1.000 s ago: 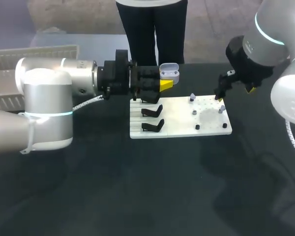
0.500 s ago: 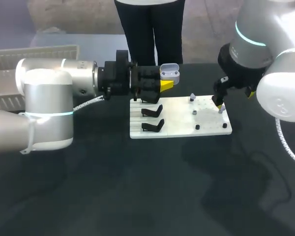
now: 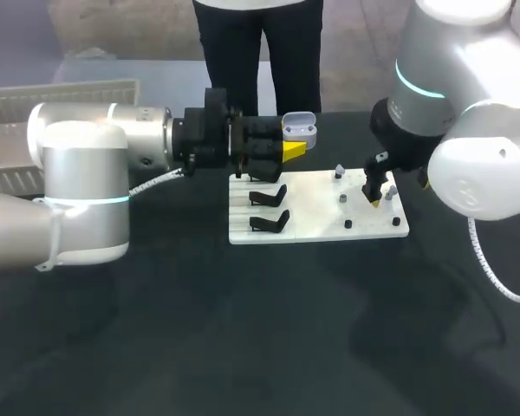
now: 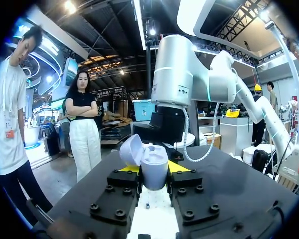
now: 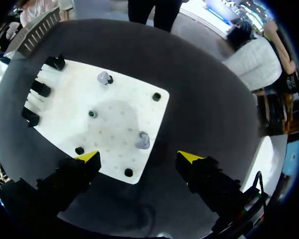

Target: Pick up each earbud case from the left stands, insert the matching earbuds, close the lid, and place the case in the box.

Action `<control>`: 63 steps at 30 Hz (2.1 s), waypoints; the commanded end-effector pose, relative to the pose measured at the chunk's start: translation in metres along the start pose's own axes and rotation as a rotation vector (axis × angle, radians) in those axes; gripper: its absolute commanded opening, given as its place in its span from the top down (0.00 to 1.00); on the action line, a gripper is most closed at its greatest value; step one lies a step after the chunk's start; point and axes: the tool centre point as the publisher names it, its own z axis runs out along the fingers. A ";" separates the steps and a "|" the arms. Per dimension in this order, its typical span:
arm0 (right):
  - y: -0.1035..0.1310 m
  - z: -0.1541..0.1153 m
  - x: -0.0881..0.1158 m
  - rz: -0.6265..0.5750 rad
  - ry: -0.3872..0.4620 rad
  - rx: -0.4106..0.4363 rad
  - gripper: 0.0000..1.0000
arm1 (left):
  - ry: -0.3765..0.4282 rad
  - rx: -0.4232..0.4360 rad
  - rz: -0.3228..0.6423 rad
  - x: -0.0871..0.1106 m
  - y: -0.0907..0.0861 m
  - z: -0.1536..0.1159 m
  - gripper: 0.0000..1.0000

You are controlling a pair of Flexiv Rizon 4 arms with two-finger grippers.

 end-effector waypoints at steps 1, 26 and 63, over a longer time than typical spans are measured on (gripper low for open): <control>-0.003 0.003 -0.009 0.000 0.020 -0.018 0.05 | -0.004 -0.006 0.004 0.001 -0.001 0.000 1.00; -0.003 0.014 -0.006 -0.002 0.048 -0.023 0.62 | -0.004 -0.006 0.004 0.001 -0.001 0.000 1.00; -0.004 0.021 -0.016 0.017 0.050 -0.013 0.98 | -0.004 -0.006 0.004 0.001 -0.001 0.000 1.00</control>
